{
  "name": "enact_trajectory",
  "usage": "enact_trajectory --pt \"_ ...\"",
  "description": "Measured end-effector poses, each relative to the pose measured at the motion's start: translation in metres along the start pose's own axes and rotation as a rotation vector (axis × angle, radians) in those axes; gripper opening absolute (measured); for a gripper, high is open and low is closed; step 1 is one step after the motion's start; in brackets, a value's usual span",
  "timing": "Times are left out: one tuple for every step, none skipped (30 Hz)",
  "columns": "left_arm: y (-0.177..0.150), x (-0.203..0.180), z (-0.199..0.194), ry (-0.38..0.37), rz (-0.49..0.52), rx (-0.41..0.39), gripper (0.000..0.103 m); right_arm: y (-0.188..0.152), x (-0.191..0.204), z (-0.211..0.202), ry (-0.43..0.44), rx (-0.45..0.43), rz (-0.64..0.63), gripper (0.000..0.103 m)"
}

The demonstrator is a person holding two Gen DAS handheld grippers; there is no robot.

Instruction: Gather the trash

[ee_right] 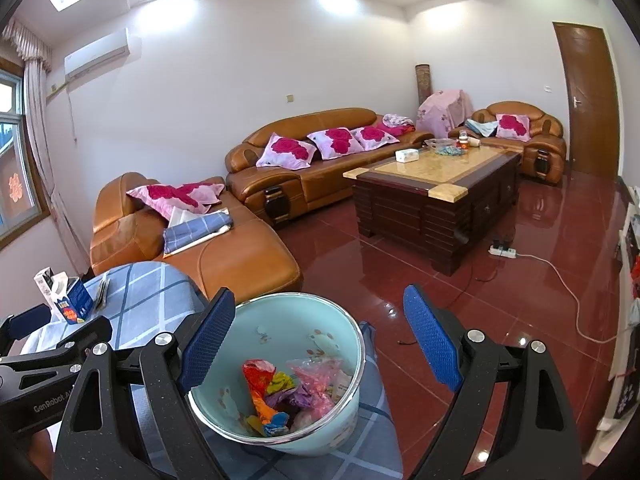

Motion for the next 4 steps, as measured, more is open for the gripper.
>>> enact_trajectory --pt "0.0004 0.0007 -0.0009 -0.006 -0.001 -0.002 0.093 0.0 -0.0003 -0.0001 0.0 0.001 0.001 0.085" --pt "0.0003 0.0011 -0.0016 -0.009 -0.004 -0.003 0.093 -0.0001 0.0004 -0.0002 0.0 0.001 0.001 0.085" --pt "0.0008 0.0014 -0.0018 -0.011 -0.006 -0.004 0.093 -0.0001 -0.0003 -0.0001 0.0 0.0 0.002 0.085" --pt "0.0007 0.0022 -0.0023 -0.011 -0.01 -0.005 0.093 -0.0001 0.0002 -0.0002 0.0 -0.001 0.002 0.085"
Point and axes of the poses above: each gripper's, at about its wrist camera, not at the fingertips, and z roughly the way its jaws point, x to its left, y to its top, the point moved 5 cm from there along z, roughly the way its jaws point, and after that the axes turned 2 degrees about z, right-handed, at the moved point
